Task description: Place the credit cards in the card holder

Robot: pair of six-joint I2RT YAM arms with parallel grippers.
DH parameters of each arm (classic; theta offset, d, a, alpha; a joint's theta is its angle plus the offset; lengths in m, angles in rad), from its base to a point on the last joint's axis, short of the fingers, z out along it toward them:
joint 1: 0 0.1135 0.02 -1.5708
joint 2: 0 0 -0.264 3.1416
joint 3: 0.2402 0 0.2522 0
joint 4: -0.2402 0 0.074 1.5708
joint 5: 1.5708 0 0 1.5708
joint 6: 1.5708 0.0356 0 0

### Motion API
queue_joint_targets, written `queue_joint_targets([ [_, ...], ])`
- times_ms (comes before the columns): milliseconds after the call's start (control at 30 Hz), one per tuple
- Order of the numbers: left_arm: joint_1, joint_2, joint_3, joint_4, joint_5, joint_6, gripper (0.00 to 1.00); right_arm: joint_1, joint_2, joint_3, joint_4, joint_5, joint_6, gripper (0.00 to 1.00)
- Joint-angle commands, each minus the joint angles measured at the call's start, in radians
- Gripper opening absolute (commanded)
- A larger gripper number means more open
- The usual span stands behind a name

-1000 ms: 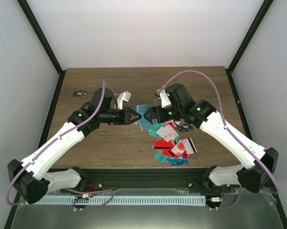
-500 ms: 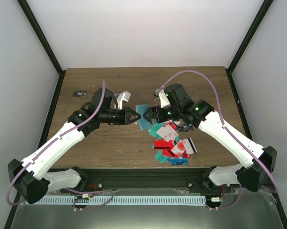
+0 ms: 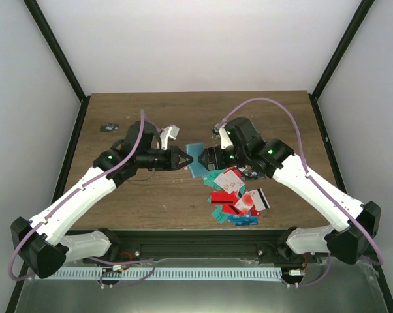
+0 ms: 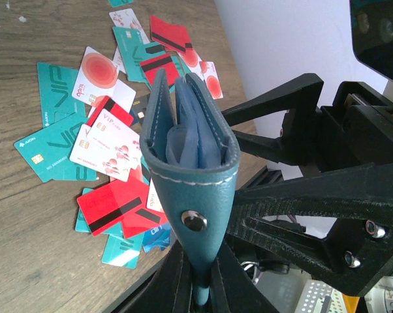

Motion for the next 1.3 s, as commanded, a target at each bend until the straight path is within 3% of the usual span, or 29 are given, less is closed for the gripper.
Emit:
queue_joint_targets([
  [0, -0.003, -0.019, 0.052, 0.045, 0.060, 0.012, 0.04, -0.001, -0.017, -0.031, -0.087, 0.122, 0.027, 0.77],
  [600, -0.003, -0.052, 0.064, -0.015, 0.047, 0.027, 0.04, -0.050, -0.069, -0.163, -0.183, 0.329, 0.097, 0.78],
  [767, -0.003, -0.073, 0.037, -0.077, 0.011, 0.063, 0.04, -0.055, -0.190, -0.220, -0.075, 0.144, 0.041, 0.78],
  [967, -0.003, -0.068, 0.036, -0.081, 0.070, 0.094, 0.04, -0.055, -0.362, -0.290, 0.104, -0.134, 0.021, 0.79],
  [1133, -0.003, -0.063, 0.045, -0.102, 0.071, 0.099, 0.04, -0.055, -0.391, -0.321, 0.207, -0.291, 0.053, 0.78],
  [1267, -0.003, -0.076, 0.033, -0.084, 0.077, 0.085, 0.04, -0.055, -0.374, -0.314, 0.244, -0.322, 0.067, 0.77],
])
